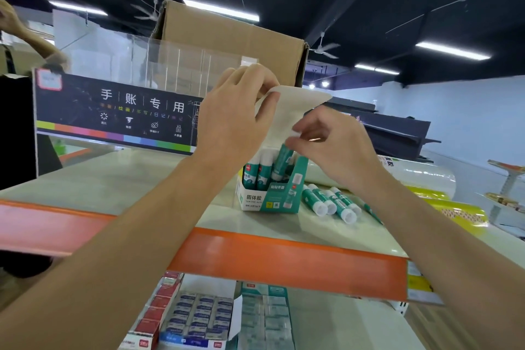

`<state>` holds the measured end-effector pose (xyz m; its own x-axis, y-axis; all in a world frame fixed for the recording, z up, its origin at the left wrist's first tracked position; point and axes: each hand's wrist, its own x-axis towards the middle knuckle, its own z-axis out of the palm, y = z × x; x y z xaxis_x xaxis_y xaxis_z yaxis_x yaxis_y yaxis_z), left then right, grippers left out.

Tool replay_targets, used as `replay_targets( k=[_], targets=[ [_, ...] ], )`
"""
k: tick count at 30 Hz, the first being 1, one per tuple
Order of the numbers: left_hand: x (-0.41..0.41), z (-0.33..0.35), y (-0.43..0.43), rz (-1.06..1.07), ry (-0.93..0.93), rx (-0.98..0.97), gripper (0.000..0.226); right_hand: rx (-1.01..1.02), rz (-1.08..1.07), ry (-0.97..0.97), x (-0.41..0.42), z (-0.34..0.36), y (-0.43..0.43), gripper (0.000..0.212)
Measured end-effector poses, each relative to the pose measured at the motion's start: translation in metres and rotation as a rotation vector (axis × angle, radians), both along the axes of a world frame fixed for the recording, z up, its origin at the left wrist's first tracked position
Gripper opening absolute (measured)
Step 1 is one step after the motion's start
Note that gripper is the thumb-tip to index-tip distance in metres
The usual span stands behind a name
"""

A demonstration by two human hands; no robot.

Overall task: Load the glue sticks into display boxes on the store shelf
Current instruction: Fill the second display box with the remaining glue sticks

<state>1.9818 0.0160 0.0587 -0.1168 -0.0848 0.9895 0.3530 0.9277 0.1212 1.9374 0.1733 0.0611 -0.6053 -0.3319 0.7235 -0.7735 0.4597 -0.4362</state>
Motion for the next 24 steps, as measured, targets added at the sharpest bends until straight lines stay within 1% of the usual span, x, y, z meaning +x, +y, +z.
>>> replay_targets(
  k=[6,9,12,17,24],
  targets=[
    [-0.0006,-0.0005,-0.0014,-0.012,0.006,0.000,0.005,0.190,-0.024,0.016,0.0015,-0.0039,-0.0095,0.009],
    [-0.0011,-0.0009,-0.0018,-0.019,0.013,-0.004,0.005,0.194,-0.025,0.019,0.0017,-0.0049,-0.0097,0.008],
    [-0.0012,-0.0009,-0.0014,-0.017,0.012,-0.013,0.005,0.224,-0.081,0.020,0.0001,-0.0038,-0.0080,0.009],
    [-0.0009,-0.0005,-0.0011,-0.002,-0.001,-0.031,0.004,0.168,-0.143,0.027,-0.0036,-0.0047,-0.0094,0.014],
    [-0.0010,-0.0014,-0.0018,-0.005,0.010,-0.034,0.004,0.270,-0.123,0.025,-0.0047,-0.0081,-0.0098,0.012]
  ],
)
